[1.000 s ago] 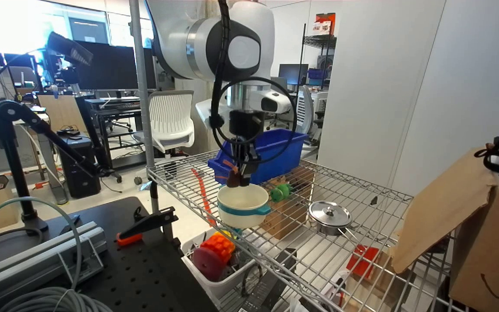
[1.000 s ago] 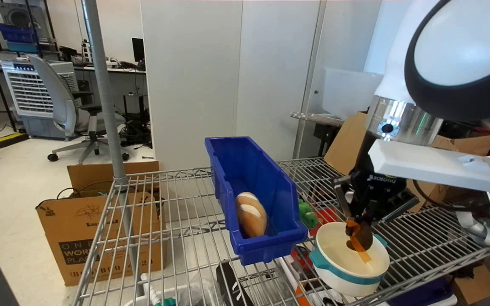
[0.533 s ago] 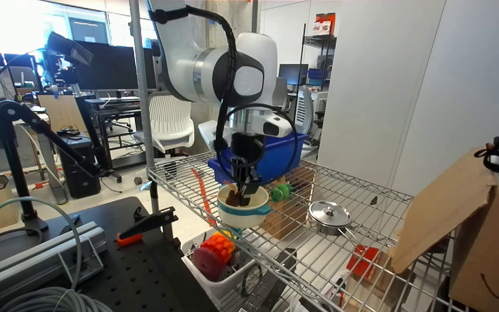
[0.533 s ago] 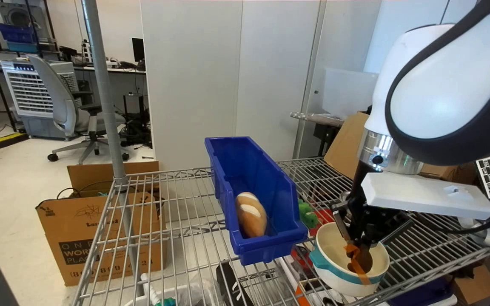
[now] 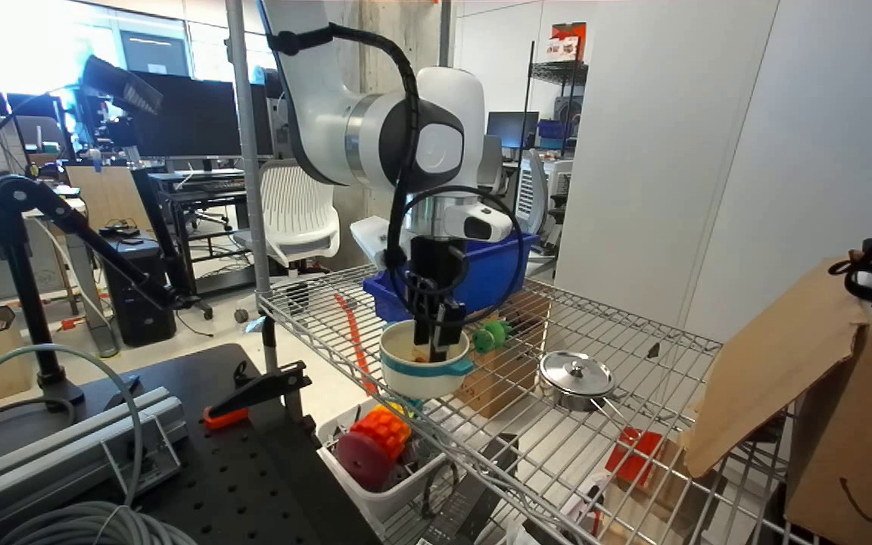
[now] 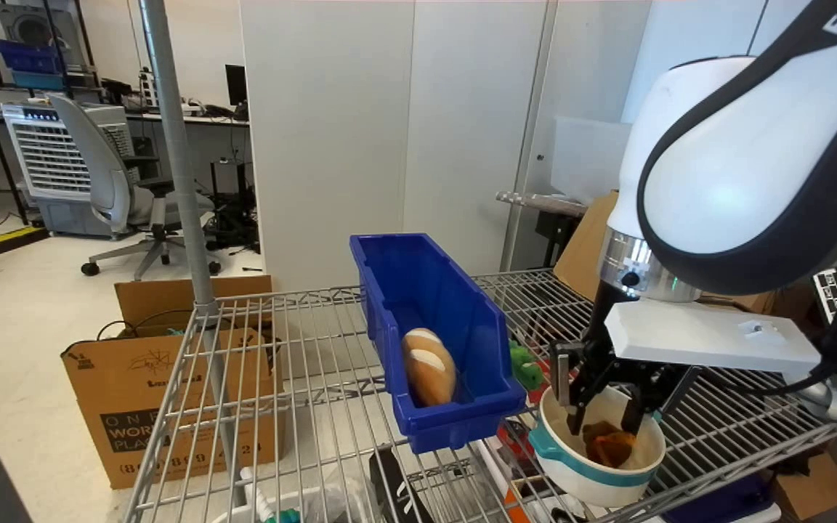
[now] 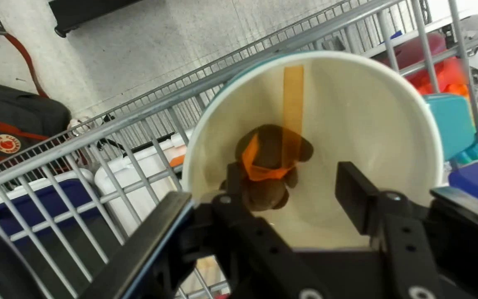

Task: Put the plush toy into the white bowl

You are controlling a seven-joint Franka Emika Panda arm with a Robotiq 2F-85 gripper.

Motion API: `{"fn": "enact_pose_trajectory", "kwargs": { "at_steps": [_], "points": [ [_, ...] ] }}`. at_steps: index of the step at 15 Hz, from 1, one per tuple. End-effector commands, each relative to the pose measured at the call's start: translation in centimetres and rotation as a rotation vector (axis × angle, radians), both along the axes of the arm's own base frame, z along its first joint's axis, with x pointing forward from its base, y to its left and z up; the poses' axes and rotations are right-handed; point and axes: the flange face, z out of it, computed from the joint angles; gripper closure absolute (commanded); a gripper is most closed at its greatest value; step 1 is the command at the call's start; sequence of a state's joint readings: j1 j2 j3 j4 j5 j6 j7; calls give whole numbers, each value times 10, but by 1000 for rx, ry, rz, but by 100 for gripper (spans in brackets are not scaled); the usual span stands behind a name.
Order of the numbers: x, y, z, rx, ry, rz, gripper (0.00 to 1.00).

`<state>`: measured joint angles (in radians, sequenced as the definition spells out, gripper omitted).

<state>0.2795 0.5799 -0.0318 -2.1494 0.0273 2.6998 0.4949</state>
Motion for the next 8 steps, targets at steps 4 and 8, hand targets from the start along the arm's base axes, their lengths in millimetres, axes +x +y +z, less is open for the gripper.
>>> {"fn": "enact_pose_trajectory", "kwargs": {
  "at_steps": [4,8],
  "points": [
    [-41,4,74,49,160,132,0],
    [-33,7,70,27,144,122,0]
  ]
}}
